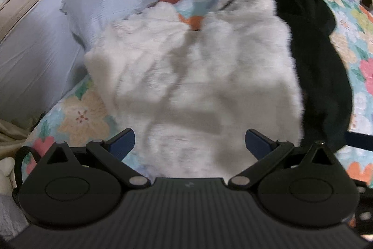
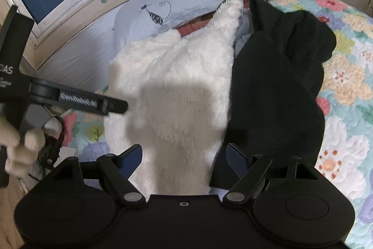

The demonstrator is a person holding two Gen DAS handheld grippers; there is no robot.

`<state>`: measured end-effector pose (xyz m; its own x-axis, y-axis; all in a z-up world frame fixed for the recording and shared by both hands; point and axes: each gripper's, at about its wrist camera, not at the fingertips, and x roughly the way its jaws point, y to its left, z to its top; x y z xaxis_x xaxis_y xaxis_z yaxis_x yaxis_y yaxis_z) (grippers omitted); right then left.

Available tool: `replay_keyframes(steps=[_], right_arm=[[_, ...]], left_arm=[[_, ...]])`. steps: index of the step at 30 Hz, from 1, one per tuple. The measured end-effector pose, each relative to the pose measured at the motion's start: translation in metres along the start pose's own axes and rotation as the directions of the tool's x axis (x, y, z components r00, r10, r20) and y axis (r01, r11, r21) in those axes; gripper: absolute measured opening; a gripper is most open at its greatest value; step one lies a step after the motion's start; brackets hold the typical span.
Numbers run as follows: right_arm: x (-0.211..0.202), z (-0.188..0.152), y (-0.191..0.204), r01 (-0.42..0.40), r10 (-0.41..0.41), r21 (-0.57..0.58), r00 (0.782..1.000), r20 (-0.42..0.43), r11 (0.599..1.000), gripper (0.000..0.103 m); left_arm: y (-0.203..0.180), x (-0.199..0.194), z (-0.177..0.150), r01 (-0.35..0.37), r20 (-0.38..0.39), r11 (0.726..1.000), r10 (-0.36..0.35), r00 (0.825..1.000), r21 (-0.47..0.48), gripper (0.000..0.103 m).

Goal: Fold clothes
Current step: 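Reach both grippers toward the white fluffy fleece garment on the bed, then grasp the fleece edge with both grippers and lift it off the bed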

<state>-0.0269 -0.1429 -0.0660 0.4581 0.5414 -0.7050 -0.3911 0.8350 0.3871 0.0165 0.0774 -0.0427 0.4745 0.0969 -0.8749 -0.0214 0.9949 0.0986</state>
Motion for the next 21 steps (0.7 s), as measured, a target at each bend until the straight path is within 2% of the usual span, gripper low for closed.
replay_keyframes(steps=[3,6,8,11,14,15,17,18,21], right_arm=[[0.015,-0.005,-0.003,0.005,-0.005,-0.001,1.0,-0.026,1.0,0.085],[0.029,-0.005,0.001,-0.003,0.002,-0.009,0.999,-0.051,1.0,0.085],[0.036,-0.003,0.006,-0.01,0.009,-0.016,0.998,-0.065,1.0,0.085],[0.041,-0.001,0.015,-0.028,0.025,-0.038,0.997,-0.076,0.999,0.085],[0.046,-0.004,0.027,-0.041,0.034,-0.087,0.996,-0.077,0.995,0.085],[0.051,-0.007,0.03,-0.021,0.011,-0.115,0.996,-0.089,0.993,0.086],[0.06,-0.013,0.038,0.017,-0.036,-0.172,0.993,-0.11,0.985,0.086],[0.064,-0.016,0.041,0.035,-0.06,-0.2,0.991,-0.119,0.979,0.086],[0.078,-0.025,0.053,0.087,-0.133,-0.285,0.981,-0.144,0.955,0.086]], left_arm=[[0.02,0.019,-0.005,0.065,-0.018,0.996,-0.066,0.998,-0.058,0.102],[0.017,0.043,-0.005,0.157,-0.056,0.986,-0.16,0.985,-0.054,0.102],[0.004,0.058,-0.004,0.175,-0.077,0.985,-0.174,0.982,-0.002,0.103],[-0.013,0.084,-0.006,0.177,-0.158,0.977,-0.157,0.975,0.121,0.103],[-0.011,0.098,-0.002,0.196,-0.183,0.977,-0.178,0.967,0.08,0.103],[-0.008,0.099,0.0,0.203,-0.18,0.978,-0.191,0.965,0.05,0.102],[-0.008,0.097,-0.003,0.197,-0.17,0.98,-0.188,0.967,0.038,0.09],[-0.012,0.093,-0.006,0.191,-0.166,0.979,-0.178,0.97,0.067,0.082],[-0.019,0.082,-0.012,0.188,-0.153,0.975,-0.168,0.974,0.122,0.075]])
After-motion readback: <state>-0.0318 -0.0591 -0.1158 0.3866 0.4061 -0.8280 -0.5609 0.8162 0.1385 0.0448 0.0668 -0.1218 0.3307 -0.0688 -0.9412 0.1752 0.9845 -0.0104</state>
